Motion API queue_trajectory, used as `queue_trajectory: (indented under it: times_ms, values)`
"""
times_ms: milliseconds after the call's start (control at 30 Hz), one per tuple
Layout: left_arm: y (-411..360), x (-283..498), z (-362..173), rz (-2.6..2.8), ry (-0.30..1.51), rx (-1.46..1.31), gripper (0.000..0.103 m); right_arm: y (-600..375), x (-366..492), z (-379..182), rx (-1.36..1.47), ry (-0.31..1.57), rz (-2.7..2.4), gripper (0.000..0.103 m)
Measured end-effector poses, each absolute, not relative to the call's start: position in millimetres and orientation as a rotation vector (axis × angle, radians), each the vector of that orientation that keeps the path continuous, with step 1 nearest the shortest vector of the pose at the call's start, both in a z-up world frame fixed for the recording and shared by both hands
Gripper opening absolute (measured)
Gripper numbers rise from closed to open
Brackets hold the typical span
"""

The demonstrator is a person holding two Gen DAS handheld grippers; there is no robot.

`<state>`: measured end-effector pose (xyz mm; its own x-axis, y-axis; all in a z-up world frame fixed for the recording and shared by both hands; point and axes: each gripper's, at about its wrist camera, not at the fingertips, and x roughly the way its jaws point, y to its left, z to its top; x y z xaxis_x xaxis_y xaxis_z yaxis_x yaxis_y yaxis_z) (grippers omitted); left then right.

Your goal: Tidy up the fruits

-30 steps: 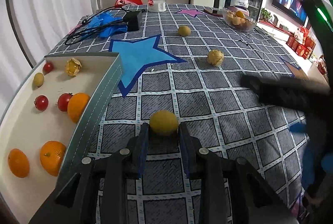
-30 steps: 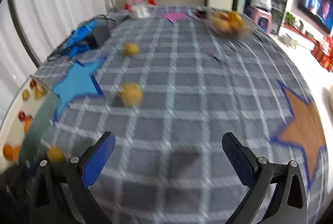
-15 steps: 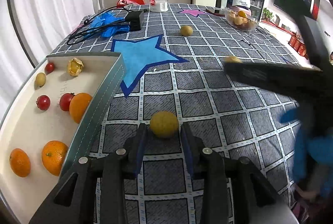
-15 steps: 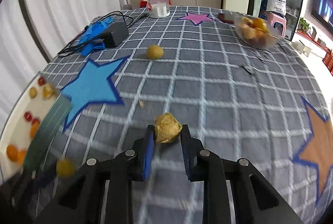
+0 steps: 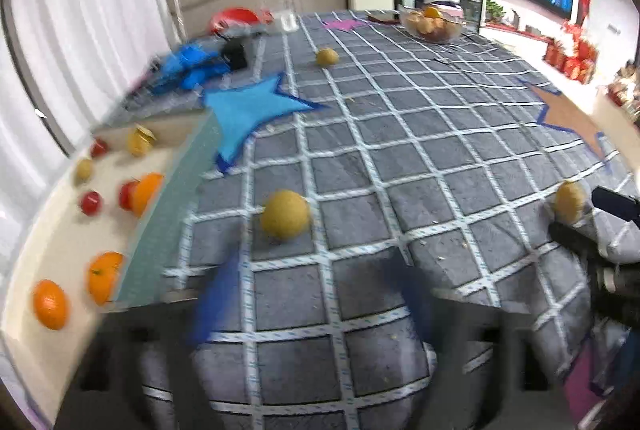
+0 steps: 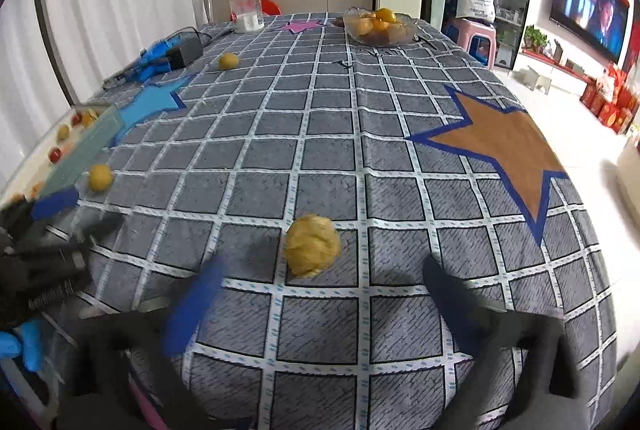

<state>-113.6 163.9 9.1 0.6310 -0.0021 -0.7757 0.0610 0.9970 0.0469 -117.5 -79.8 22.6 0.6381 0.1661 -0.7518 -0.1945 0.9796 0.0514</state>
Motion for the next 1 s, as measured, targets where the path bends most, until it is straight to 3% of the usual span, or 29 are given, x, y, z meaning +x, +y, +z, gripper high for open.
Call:
queue_trajectory:
  times_ms: [133, 233, 1000]
  values:
    - [175, -110, 7, -0.061, 0.908, -0.007, 0.092, -80, -110, 22, -0.048, 0.867, 0.192, 0.102]
    - [167, -108, 4, -0.090, 0.928, 0.027, 0.103, -76, -97, 12, -0.067, 0.947, 0.178, 0.103]
    - [167, -115, 4, -0.069, 0.923, 0.022, 0.103, -73, -98, 10, -0.080, 0.948, 0.171, 0.103]
